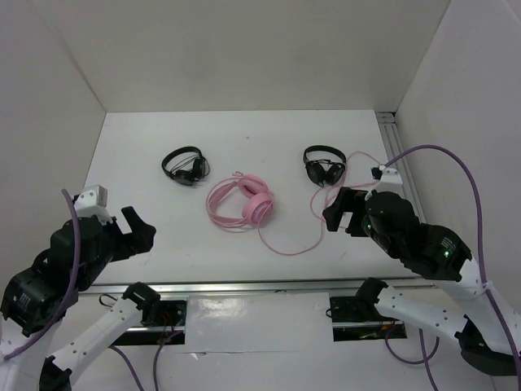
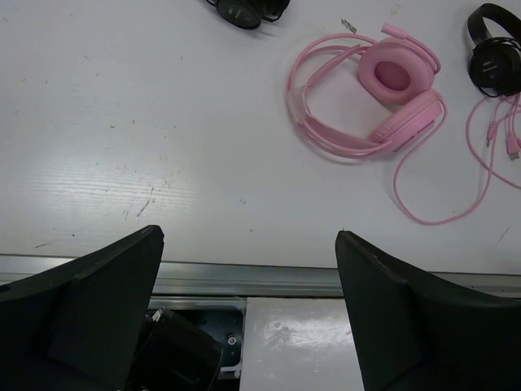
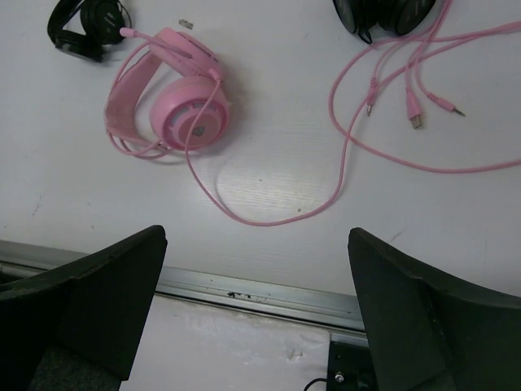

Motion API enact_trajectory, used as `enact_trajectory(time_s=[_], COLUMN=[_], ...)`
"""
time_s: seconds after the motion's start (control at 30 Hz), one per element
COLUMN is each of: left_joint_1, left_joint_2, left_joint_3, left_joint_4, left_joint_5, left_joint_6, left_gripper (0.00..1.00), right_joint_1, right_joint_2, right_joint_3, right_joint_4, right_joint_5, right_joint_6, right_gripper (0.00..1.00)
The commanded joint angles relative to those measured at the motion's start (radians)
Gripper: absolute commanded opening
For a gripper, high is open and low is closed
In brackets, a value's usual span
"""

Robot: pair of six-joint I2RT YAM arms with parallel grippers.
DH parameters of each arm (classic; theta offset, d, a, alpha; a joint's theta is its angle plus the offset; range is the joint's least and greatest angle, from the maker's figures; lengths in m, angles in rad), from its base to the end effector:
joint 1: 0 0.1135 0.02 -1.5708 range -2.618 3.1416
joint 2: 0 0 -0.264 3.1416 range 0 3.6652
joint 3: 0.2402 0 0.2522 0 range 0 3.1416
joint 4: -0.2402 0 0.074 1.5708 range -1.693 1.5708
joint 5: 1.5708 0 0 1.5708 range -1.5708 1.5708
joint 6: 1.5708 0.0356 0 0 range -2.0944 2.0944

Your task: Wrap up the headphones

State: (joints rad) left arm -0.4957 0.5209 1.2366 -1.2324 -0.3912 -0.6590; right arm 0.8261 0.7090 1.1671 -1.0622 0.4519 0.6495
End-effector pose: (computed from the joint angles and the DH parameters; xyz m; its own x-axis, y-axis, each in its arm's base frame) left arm 0.0324 -0.0021 0.3981 -0.4342 -0.4087 -0.8027 -0.1490 0.9115 -0.3835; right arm 0.0792 0.0630 0.3873 -0.5593 0.1960 -0.8054 -0.1000 0.9486 0.3002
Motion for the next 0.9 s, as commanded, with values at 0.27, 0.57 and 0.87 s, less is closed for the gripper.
enact_trajectory(time_s=[0.27,0.57,0.87], left_joint_1=[-0.004,-0.027,-0.009], left_joint_2=[0.013,0.428,0.836], left_joint_3=[-0.077,-0.270,-0.221], left_joint_4=[0.203,0.624,0.758], left_joint_5=[0.175,0.313,0.155], left_joint_6=[0.042,-0.093,-0.148], left_gripper=[1.00,1.00,1.00], right_joint_1=[-0.002,-0.002,-0.002], right_joint_2=[0.023,0.066,0.006], right_joint_3=[-0.032,-0.069,-0.115], right_joint_4=[0.146,0.208,0.246], right_joint_5=[-0.007,-0.082,-0.199], right_joint_6=[-0.050,-0.062,-0.082], right_gripper=[1.00,1.00,1.00])
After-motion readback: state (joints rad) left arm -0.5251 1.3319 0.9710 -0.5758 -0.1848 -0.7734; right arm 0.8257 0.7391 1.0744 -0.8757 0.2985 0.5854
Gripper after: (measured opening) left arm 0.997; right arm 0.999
